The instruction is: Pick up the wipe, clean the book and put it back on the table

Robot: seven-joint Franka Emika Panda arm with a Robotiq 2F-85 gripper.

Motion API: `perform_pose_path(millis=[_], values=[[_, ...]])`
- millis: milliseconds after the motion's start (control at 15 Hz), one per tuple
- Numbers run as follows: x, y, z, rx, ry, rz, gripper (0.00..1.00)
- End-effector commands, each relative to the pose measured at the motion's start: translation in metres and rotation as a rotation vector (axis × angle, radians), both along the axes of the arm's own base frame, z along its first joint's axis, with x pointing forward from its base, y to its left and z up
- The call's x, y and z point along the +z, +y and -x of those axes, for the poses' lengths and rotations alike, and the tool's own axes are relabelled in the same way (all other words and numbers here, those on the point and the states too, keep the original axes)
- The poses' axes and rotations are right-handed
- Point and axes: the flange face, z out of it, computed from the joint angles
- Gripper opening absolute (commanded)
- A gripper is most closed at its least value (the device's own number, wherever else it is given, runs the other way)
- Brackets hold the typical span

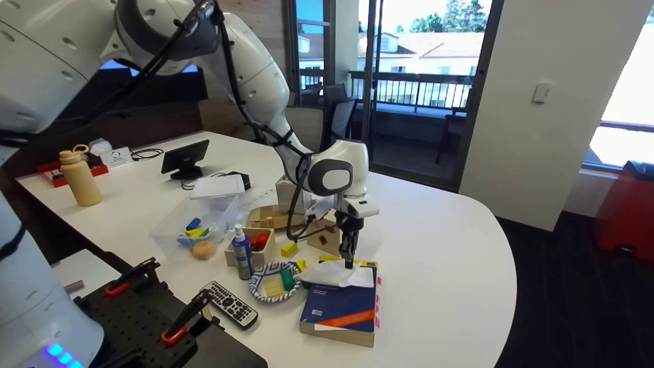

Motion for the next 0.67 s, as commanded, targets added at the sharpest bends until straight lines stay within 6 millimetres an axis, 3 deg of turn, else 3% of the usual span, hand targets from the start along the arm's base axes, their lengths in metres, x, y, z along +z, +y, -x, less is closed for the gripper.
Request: perform_pose_path(millis=[0,333,600], values=[[0.067,0.033,0.006,0.098,-0.059,-0.071,0.00],[0.156,0.092,0.004,0.332,-0.186,-0.149,0.00],[0.220,0.172,-0.004,0.518,-0.313,-0.208,0.00]])
